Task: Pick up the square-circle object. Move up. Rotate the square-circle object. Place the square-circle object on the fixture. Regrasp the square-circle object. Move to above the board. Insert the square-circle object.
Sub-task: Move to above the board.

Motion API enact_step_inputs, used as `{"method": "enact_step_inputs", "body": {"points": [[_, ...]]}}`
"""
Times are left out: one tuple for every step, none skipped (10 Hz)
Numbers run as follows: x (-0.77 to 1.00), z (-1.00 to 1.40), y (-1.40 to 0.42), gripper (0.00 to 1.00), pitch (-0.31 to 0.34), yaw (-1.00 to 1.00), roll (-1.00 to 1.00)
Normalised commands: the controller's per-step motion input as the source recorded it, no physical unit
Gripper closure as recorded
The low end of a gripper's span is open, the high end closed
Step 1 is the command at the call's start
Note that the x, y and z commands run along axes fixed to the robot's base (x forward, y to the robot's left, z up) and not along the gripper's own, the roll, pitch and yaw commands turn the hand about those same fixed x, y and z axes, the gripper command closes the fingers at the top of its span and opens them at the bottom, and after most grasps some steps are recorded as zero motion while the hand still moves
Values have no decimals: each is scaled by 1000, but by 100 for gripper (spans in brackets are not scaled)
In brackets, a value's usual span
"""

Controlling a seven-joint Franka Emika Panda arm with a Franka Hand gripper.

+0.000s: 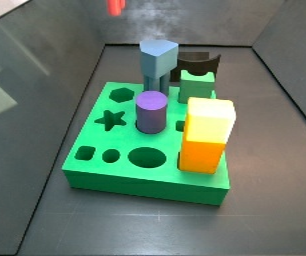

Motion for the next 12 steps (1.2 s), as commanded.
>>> {"method": "enact_step_inputs", "body": {"points": [[2, 635, -28, 100, 71, 35, 89], [7, 413, -21, 100, 73, 34, 82], [8, 247, -18, 100, 76, 33, 77], [269, 102, -1000, 100, 234, 167, -178], [278, 70, -1000, 100, 224, 155, -164], [305, 69, -1000, 100, 233, 93, -114], [310, 74, -1000, 100, 191, 33, -70], [314, 79, -1000, 100, 142, 16, -5], [334, 83, -1000, 100, 118, 10, -9], [337, 89, -1000, 100, 111, 9, 12], [361, 94, -954, 100, 127, 10, 16], [288, 73, -684, 100, 129, 7, 16]]}}
